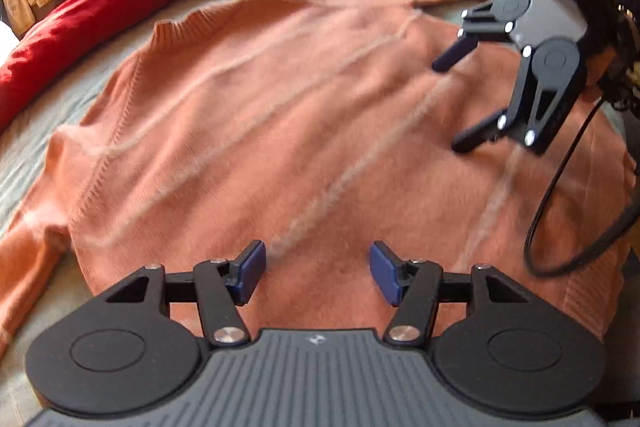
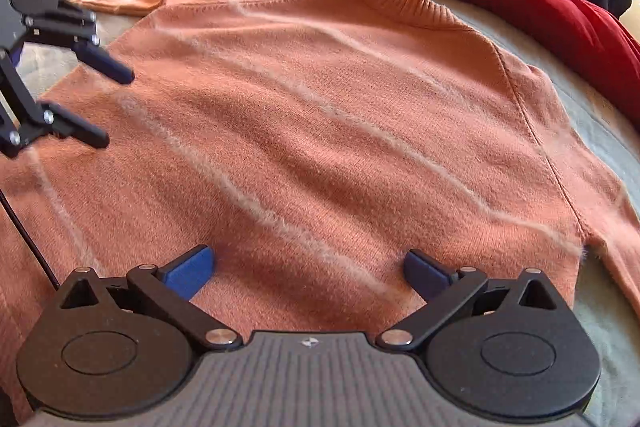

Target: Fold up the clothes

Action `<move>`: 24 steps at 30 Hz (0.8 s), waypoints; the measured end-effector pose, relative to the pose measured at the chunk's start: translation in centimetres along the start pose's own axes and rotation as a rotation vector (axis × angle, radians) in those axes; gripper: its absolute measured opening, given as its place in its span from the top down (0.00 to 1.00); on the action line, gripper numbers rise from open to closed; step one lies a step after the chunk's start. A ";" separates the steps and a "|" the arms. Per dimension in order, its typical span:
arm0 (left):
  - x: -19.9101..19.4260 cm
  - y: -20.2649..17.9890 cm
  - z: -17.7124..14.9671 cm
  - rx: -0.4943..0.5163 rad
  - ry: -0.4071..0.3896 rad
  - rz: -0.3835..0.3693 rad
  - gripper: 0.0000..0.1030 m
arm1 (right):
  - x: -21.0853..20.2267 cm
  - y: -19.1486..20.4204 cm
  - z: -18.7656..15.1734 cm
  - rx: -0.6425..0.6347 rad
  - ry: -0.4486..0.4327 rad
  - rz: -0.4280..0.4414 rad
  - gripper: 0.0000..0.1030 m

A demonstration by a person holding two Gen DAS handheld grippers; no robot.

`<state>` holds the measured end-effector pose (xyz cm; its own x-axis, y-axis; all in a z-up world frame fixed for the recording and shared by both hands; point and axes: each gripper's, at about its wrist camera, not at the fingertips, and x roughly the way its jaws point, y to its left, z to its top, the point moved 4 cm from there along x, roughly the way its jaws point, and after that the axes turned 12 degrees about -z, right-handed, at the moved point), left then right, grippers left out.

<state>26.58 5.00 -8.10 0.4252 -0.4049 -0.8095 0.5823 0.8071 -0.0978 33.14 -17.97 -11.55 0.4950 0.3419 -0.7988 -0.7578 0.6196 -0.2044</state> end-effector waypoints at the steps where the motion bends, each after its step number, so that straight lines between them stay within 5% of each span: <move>1: -0.5 -0.3 -0.9 -0.013 -0.005 0.021 0.43 | -0.5 -0.6 -1.0 0.018 0.009 0.016 0.00; 5: -2.9 -0.9 -3.6 -0.173 0.061 0.083 0.41 | -3.1 -2.3 -5.2 0.011 0.051 0.048 0.00; 11: -5.2 -3.9 -5.0 -0.234 0.229 0.175 0.41 | -6.5 -4.0 -10.3 -0.086 0.140 0.076 0.00; 16: -5.1 -6.5 -0.7 -0.103 0.119 0.147 0.41 | -6.9 -3.5 -8.4 -0.129 0.111 0.105 0.00; 19: -2.4 -7.9 -0.4 -0.017 0.134 0.083 0.38 | -5.6 -2.2 -7.9 -0.160 0.100 0.136 0.00; 24: -3.6 -7.6 -5.1 -0.169 0.173 0.072 0.28 | -7.2 -3.9 -11.9 -0.199 0.110 0.147 0.00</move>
<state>17.11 2.55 -7.42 0.3280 -0.2755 -0.9036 0.4241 0.8977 -0.1197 27.46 -31.31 -11.73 0.3324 0.3320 -0.8828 -0.8921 0.4143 -0.1801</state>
